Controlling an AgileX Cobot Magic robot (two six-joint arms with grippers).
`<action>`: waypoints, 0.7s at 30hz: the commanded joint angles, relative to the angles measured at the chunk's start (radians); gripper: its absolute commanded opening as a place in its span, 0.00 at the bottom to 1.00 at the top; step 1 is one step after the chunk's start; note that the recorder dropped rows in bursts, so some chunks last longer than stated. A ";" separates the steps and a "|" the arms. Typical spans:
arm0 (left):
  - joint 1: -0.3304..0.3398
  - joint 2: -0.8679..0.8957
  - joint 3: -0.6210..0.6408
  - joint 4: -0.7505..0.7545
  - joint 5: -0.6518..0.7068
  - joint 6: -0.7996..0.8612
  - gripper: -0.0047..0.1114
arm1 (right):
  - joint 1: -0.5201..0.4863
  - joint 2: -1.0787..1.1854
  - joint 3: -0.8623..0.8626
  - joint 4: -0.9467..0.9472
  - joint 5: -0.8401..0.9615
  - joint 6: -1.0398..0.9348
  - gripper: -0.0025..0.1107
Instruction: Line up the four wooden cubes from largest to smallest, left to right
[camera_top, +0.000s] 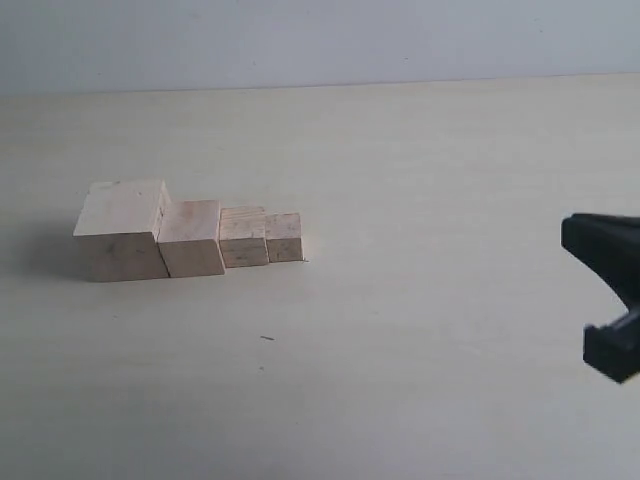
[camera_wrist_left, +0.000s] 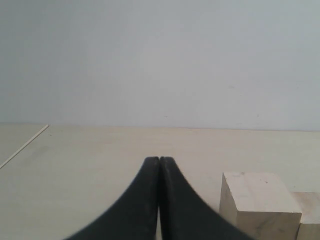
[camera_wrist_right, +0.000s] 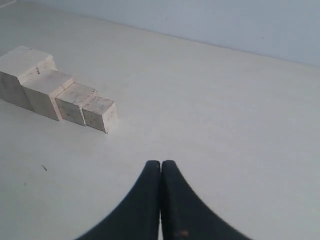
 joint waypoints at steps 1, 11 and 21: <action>0.002 -0.007 0.003 -0.010 -0.003 0.001 0.06 | 0.000 -0.140 0.117 -0.020 -0.051 0.030 0.02; 0.002 -0.007 0.003 -0.010 -0.003 0.001 0.06 | 0.000 -0.381 0.231 0.044 -0.041 0.047 0.02; 0.002 -0.007 0.003 -0.010 -0.003 0.001 0.06 | -0.369 -0.484 0.231 0.064 -0.198 0.052 0.02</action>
